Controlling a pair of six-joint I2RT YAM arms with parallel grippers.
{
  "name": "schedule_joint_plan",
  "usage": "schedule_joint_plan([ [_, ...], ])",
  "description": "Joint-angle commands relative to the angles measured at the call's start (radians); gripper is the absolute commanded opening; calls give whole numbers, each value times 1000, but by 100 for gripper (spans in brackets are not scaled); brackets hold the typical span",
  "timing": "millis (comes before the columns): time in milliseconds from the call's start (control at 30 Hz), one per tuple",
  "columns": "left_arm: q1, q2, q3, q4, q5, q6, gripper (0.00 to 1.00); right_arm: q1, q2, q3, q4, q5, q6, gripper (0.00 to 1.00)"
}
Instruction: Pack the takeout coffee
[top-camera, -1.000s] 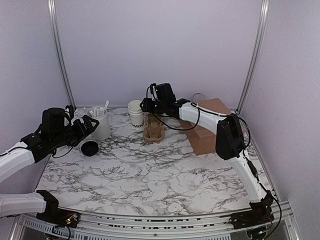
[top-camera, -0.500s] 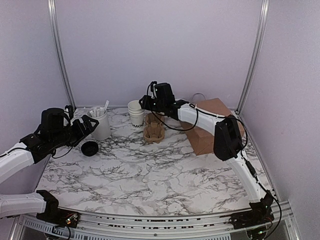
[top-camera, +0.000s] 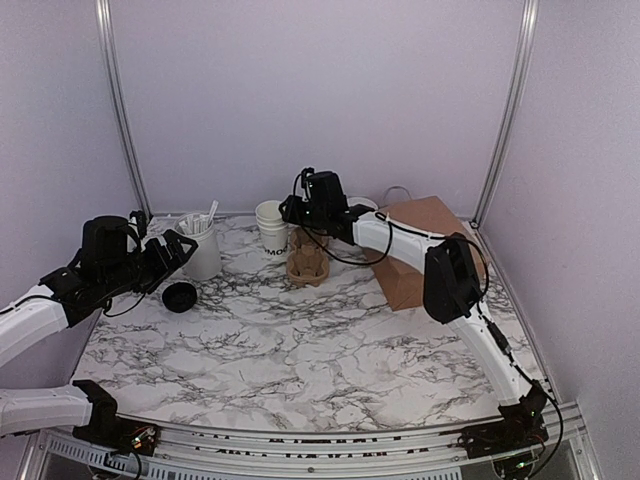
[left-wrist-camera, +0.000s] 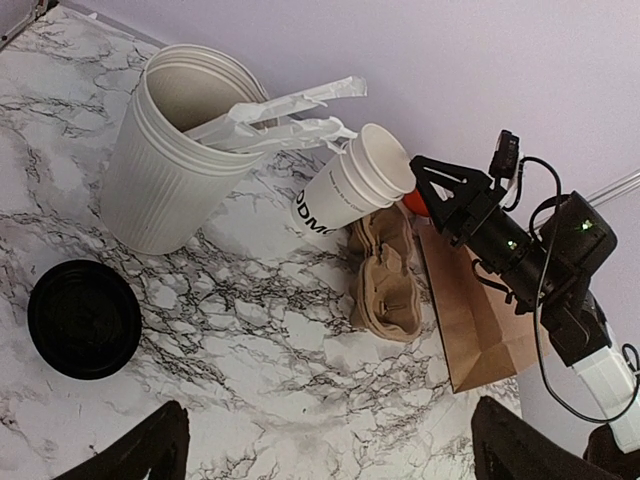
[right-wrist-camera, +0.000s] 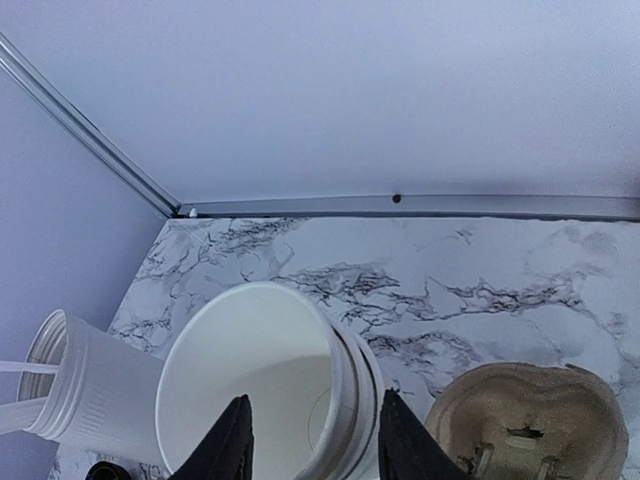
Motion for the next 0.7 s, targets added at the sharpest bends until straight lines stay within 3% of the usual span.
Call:
schedule_joint_plan([
  [0,-2,-19,-2,-19,11,-1,99,-2,24,45,-4,-10,4,40],
  [667,-1,10,-2,-17,4,-1,99,28,-90,-7,-121,-47,-21,0],
])
